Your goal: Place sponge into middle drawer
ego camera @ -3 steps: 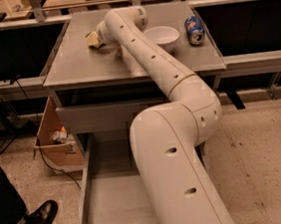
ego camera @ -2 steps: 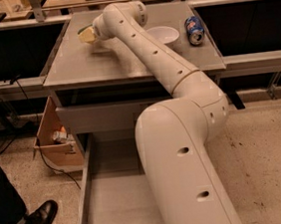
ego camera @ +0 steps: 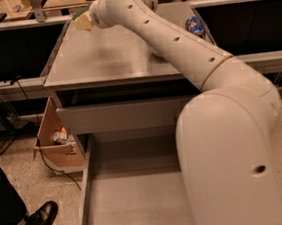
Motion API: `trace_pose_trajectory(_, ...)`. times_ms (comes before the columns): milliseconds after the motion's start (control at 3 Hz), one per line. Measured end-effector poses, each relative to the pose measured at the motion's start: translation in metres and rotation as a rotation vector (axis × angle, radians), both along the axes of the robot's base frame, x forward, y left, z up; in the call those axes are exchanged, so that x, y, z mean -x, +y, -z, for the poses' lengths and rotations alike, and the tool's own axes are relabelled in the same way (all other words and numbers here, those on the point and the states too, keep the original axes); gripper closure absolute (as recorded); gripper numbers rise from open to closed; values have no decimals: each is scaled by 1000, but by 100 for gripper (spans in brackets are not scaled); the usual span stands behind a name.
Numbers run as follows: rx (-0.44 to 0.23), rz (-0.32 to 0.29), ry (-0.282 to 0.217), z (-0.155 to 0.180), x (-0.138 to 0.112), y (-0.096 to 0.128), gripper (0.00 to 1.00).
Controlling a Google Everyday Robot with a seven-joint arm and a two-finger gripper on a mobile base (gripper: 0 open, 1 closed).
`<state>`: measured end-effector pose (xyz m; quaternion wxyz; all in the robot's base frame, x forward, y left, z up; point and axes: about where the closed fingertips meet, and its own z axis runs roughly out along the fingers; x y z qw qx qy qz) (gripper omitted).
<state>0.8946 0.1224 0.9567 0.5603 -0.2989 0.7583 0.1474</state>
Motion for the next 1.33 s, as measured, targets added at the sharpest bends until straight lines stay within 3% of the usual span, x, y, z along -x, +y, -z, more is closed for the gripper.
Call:
trace_pose_trajectory(333,44,15,-10,-28,49,-25,100)
trace_pose_trajectory(667,90,-5,29,-4,71,-18,100)
trace_pose_trajectory(1333,97,-22,53,3,89,-23,100)
